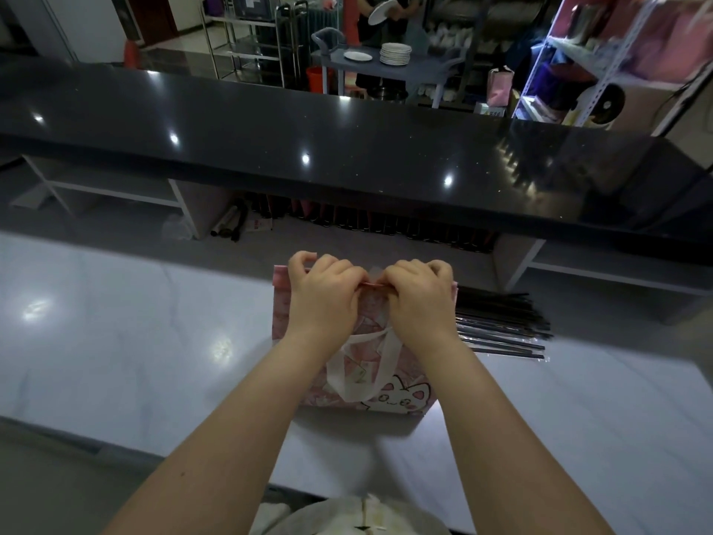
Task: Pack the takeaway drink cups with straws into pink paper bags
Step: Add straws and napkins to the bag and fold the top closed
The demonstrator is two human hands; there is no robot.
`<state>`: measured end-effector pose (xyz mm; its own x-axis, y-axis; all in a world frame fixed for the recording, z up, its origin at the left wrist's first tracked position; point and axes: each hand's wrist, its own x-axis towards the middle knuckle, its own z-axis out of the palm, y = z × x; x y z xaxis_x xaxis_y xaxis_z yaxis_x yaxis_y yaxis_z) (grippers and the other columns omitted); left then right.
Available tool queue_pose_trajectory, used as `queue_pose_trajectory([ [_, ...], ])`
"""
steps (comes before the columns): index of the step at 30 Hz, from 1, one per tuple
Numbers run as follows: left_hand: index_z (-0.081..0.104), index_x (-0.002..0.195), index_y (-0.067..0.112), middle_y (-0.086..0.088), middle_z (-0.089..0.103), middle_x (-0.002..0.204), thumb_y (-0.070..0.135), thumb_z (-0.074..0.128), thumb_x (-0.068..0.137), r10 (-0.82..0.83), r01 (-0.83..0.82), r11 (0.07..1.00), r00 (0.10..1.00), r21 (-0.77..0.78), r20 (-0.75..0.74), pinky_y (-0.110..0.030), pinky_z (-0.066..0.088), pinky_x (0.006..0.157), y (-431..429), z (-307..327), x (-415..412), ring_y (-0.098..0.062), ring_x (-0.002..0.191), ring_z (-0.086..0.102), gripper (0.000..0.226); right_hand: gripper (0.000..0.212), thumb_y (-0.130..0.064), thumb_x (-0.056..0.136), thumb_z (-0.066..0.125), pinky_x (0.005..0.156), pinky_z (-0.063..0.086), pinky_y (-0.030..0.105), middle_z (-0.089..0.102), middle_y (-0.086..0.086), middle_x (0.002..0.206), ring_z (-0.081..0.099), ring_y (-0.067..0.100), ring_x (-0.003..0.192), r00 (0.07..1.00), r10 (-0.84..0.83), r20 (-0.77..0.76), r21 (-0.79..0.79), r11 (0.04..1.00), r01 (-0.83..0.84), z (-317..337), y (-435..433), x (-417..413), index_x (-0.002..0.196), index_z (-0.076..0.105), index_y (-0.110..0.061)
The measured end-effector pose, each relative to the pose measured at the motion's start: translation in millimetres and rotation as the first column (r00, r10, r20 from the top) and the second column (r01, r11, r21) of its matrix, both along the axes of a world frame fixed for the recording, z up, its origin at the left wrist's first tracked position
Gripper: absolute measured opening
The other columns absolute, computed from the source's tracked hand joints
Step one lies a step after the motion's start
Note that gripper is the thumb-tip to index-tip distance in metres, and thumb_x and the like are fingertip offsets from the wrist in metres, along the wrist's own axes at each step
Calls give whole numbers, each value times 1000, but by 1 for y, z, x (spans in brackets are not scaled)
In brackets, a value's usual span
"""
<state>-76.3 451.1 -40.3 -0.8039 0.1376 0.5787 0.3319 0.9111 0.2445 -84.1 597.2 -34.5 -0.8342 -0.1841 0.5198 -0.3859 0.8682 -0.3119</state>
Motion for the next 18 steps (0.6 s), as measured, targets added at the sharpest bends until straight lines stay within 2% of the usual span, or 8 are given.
queue_pose_trajectory([
  [4,74,82,22,9,70,79,7,66,82,5,-6,999,1000,37,5,-42,25,95,1,-2,5,-20,83,62,17,16,-8,84,61,93,28,38,67,-8,76,61,17,79,997,63,52,-65,996,-59,-1,8,-1,78,73,-18],
  [9,72,83,29,14,68,80,23,68,85,4,-4,1000,999,19,38,-45,22,101,-20,7,6,-15,88,61,8,17,-12,88,63,95,24,36,71,-13,88,60,14,89,994,77,76,-54,996,-73,3,24,4,89,75,-24],
  [13,71,85,33,17,68,83,35,70,86,17,-19,1000,996,20,90,-46,25,102,-31,15,6,-11,89,59,2,22,-12,91,63,95,22,30,70,-17,100,57,4,100,981,90,174,-130,989,-67,10,37,2,98,73,-29],
  [15,71,88,33,17,69,88,32,69,87,15,-17,1000,991,18,134,-46,24,104,-32,17,6,-12,94,58,3,19,-15,92,61,96,24,30,69,-15,99,58,7,98,977,48,209,-81,996,-32,12,38,1,99,72,-28],
  [18,70,92,33,16,67,91,23,63,90,40,-38,999,977,-14,209,-46,20,107,-33,19,5,-13,99,55,12,18,-11,92,57,90,22,27,69,-10,88,58,14,89,982,-7,189,-45,999,16,9,31,2,89,71,-22],
])
